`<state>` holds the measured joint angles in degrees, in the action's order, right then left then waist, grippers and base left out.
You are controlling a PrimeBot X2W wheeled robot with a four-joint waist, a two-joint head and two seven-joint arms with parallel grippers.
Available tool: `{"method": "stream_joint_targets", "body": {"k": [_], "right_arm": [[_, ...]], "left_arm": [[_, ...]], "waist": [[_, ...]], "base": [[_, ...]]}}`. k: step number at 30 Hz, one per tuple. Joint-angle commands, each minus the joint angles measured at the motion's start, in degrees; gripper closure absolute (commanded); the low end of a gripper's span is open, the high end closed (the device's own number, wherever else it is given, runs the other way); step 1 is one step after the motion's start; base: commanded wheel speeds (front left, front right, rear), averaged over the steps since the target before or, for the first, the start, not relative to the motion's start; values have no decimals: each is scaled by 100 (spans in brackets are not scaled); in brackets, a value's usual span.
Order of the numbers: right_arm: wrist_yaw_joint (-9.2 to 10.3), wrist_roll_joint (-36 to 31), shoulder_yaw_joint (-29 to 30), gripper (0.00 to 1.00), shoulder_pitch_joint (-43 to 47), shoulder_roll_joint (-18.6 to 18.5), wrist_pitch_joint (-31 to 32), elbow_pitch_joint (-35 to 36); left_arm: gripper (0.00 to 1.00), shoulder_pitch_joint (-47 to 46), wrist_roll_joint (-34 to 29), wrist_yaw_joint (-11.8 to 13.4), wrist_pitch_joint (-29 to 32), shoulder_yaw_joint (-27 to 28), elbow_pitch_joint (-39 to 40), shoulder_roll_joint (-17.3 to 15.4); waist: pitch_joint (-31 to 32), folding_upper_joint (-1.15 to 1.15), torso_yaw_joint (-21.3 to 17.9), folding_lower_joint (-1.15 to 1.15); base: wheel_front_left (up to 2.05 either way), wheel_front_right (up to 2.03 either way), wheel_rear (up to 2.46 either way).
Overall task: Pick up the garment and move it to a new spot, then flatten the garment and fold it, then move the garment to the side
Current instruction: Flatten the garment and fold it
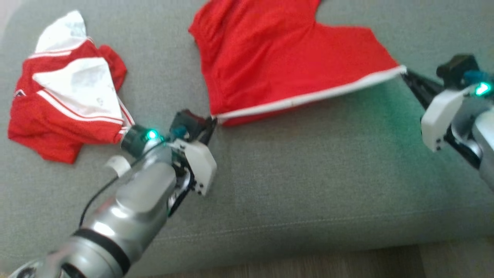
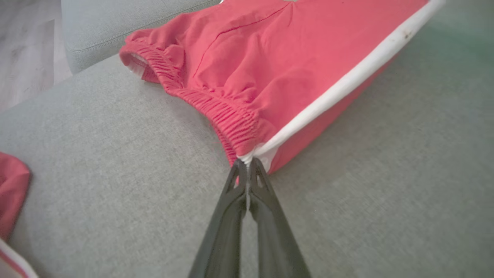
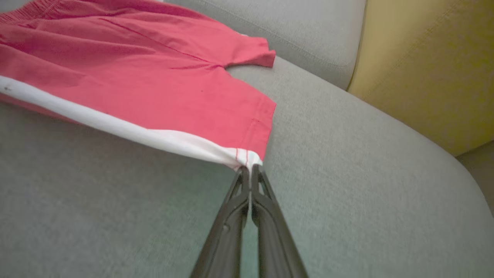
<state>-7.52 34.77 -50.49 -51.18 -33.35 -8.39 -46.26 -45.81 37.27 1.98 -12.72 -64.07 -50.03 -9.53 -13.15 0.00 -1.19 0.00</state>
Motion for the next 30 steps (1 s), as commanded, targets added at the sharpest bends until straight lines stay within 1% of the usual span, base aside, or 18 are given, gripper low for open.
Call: {"method": "stream_joint_targets", "body": {"k": [1, 6, 10, 17, 21, 24, 26, 28, 29, 30], "right_arm": [[3, 122, -108, 100, 218, -252, 67, 159], [3, 382, -410, 100, 561, -518, 322, 381], [3, 615, -660, 100, 867, -748, 648, 608], [3, 1061, -961, 100, 1311, -1341, 1224, 1228], [3, 1379, -979, 100, 1598, -1670, 1588, 1530], [3, 1519, -995, 100, 1824, -1886, 1851, 1794], [3, 1595, -976, 100, 1955, -2066, 2007, 1988], [3, 1675, -918, 100, 2069, -2263, 2143, 2182], [3, 1675, -918, 100, 2069, -2263, 2143, 2182], [3, 1732, -872, 100, 2132, -2362, 2223, 2266]], "left_arm": [[100, -75, 41, 12, -53, 140, 151, -122], [100, 388, 122, 6, -57, 54, 324, -240], [100, 832, 218, 11, -19, -28, 539, -319], [100, 1481, 319, 53, 336, -282, 1211, -474], [100, 1825, 387, 122, 534, -397, 1688, -658], [100, 2135, 535, 144, 624, -419, 2066, -806], [100, 2276, 556, 201, 671, -450, 2299, -908], [100, 2397, 610, 259, 742, -464, 2540, -966], [100, 2397, 610, 259, 742, -464, 2540, -966], [100, 2453, 661, 279, 785, -459, 2664, -981]], "waist": [[172, 0, 28, 0], [485, 0, 69, 0], [767, 0, 89, 0], [1076, 0, 169, 0], [1264, 0, 182, 0], [1388, 0, 169, 0], [1424, 0, 166, 0], [1435, 0, 170, 0], [1435, 0, 170, 0], [1436, 0, 178, 0]], "base": [[0, 0, 0], [0, 0, 0], [0, 0, 0], [0, 0, 0], [0, 0, 0], [0, 0, 0], [0, 0, 0], [0, 0, 0], [0, 0, 0], [0, 0, 0]]}}
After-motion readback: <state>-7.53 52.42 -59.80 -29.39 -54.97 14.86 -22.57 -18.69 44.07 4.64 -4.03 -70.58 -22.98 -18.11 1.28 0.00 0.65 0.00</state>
